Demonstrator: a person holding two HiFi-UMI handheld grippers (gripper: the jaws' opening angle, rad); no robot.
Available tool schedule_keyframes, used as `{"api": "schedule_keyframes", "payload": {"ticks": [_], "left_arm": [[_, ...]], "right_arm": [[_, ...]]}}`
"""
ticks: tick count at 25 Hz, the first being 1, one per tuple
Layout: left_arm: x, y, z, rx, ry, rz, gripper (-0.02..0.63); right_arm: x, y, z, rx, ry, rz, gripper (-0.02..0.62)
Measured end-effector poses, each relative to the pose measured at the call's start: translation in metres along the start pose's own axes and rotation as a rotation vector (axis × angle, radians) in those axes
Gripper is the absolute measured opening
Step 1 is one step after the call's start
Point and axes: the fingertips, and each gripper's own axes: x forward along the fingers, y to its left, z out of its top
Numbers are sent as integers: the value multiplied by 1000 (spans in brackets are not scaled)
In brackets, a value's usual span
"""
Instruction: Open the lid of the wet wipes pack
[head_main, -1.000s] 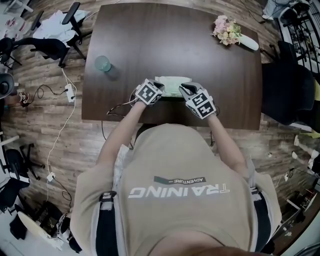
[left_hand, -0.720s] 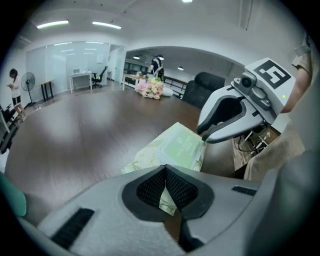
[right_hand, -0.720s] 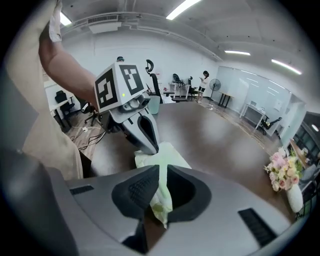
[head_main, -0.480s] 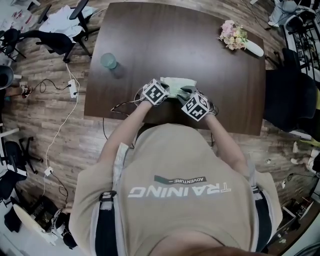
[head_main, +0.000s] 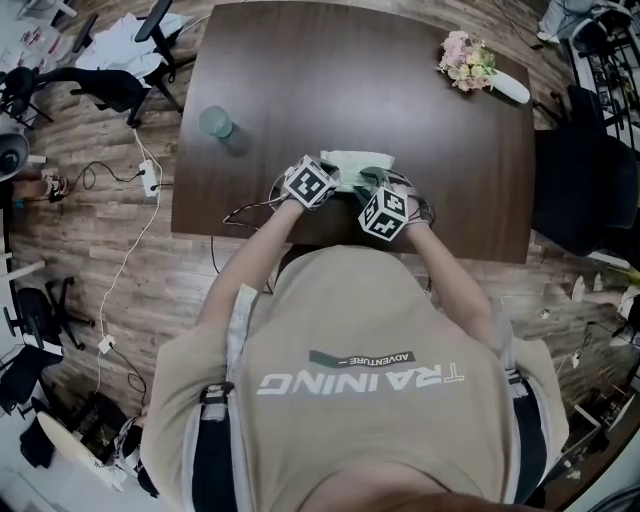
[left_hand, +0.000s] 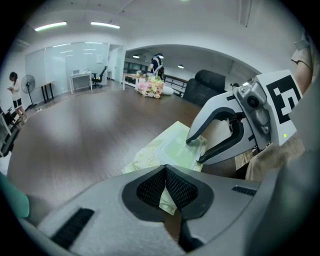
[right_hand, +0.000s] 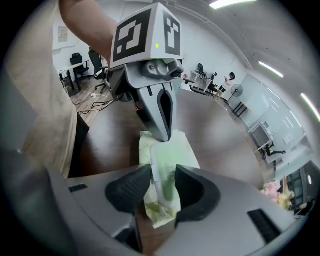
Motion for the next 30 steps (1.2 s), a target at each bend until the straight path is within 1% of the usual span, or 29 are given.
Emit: {"api": "schedule_keyframes", "payload": {"ticks": [3,8,10,15,19,25,30], "left_arm": [[0,0,0,-2,4,-3,9],[-1,0,-1,7,1,-3,9],[1,1,-1,10,-2,-3,9],[0,0,-1,23,9,3,9],[1,-2,-2,34,16,-4,9],[2,0,-1,43,11,7,9],[3,0,-1,48,3,2,9]], "right_arm": [[0,-1,0,29,2,-20,127],[4,0,0,29,3,-70,127],[4,-1,0,47,-5,-71,127],[1,-4,0,132,-14,0,129],[-1,-5,-1,158,-21,26,129],[-8,-10,3,211,-44,68,124],[-9,-8,3,197,-41,83,118]]}}
